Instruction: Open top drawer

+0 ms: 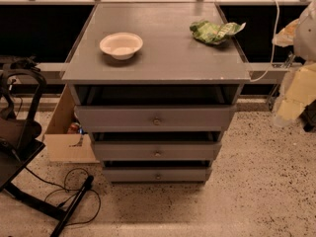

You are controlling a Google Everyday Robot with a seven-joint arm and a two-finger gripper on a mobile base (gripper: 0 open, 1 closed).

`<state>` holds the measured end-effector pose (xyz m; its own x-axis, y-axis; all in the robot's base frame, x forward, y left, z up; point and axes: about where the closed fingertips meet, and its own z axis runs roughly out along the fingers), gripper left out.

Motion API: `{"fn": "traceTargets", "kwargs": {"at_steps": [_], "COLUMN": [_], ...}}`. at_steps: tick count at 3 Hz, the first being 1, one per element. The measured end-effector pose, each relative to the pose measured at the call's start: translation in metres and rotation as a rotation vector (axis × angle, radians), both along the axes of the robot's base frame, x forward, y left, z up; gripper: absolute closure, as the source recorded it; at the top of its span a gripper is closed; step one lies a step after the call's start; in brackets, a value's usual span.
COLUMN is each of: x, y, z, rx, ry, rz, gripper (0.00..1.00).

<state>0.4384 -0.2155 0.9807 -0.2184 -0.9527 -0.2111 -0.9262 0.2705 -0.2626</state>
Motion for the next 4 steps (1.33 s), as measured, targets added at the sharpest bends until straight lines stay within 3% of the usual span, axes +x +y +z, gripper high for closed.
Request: {"fn": "traceTargets", "kwargs": {"at_steps": [1,2,3,4], "x": [0.001,0.012,0.023,0.038], "y": [0.002,0.020,0.051,0.090], "z": [0.000,-0.025,-0.073,-0.148], "rx": [0.003,0.005,0.005,-0.018], "ry": [-0.009,-0.011,-0.009,0.014], "rz": [0.002,0.004,-0.001,0.013], "gripper": [0.00,0.00,0.00,0.00]}}
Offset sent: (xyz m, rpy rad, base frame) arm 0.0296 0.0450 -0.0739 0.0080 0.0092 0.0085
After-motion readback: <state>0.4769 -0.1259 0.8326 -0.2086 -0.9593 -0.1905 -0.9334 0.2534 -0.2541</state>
